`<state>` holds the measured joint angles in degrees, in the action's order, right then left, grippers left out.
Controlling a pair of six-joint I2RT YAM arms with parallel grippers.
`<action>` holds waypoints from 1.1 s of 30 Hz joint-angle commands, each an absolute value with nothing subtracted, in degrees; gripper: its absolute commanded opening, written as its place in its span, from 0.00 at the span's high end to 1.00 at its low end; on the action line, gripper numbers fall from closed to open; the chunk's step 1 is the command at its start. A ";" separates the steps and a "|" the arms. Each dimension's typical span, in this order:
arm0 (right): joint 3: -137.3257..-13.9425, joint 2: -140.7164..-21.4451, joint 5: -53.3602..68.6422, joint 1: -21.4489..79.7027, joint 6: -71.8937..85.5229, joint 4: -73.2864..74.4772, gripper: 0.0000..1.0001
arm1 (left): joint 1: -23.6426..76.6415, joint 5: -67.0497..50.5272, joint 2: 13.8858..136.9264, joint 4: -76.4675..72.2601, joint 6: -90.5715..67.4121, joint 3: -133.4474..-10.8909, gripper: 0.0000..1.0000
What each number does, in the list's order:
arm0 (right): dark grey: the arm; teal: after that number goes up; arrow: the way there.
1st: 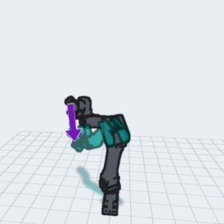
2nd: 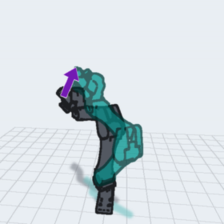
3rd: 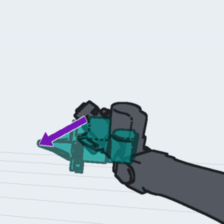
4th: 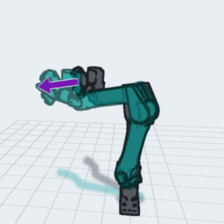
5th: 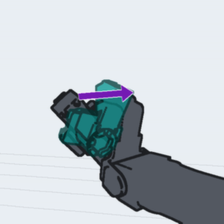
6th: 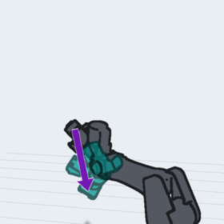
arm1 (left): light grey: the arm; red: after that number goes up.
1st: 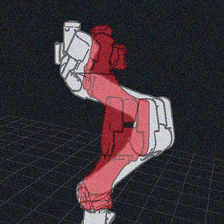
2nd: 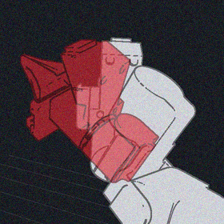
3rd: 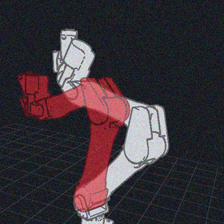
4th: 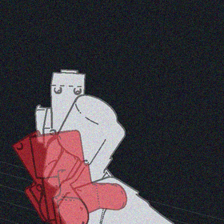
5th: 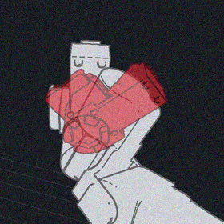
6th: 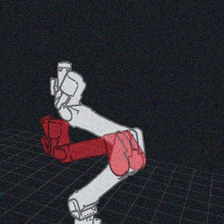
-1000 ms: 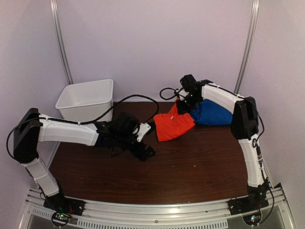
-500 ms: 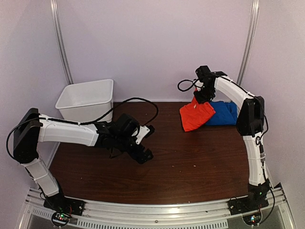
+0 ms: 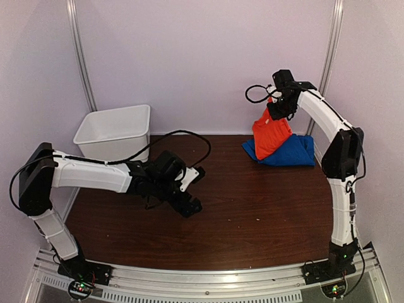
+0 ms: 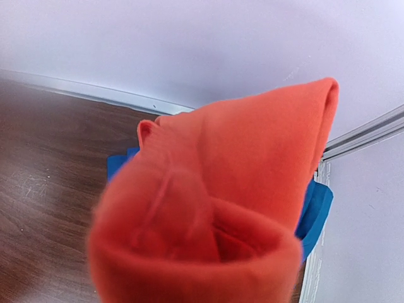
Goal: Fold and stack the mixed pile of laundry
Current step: Place the square-folded T-shirt at the corner of the board.
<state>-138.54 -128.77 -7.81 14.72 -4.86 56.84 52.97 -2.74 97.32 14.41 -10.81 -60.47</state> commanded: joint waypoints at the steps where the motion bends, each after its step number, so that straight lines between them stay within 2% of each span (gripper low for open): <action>1: -139.47 -125.31 -9.23 12.52 -6.22 55.12 1.00 | 53.06 -2.36 99.16 13.39 -9.51 -63.03 0.02; 7: -138.12 -126.47 -6.10 9.06 -7.85 53.07 1.00 | 53.01 -2.64 100.85 13.40 -9.44 -64.36 0.02; 20: -139.39 -136.86 8.19 1.29 -12.08 47.22 1.00 | 52.53 -2.26 103.45 17.18 -9.03 -68.85 0.02; 28: -139.49 -141.68 11.12 -3.42 -14.33 42.32 0.99 | 51.95 -3.62 105.29 20.57 -9.35 -72.13 0.02; 29: -139.75 -142.23 10.77 -3.89 -14.25 41.88 0.98 | 51.90 -3.61 105.62 21.47 -9.06 -73.01 0.02; 32: -139.87 -143.41 9.38 -5.46 -14.32 40.97 0.86 | 51.71 -3.55 106.78 23.45 -8.21 -74.84 0.02; 33: -140.06 -143.65 8.68 -5.97 -14.16 40.64 0.75 | 51.54 -3.60 107.04 23.85 -8.16 -75.26 0.02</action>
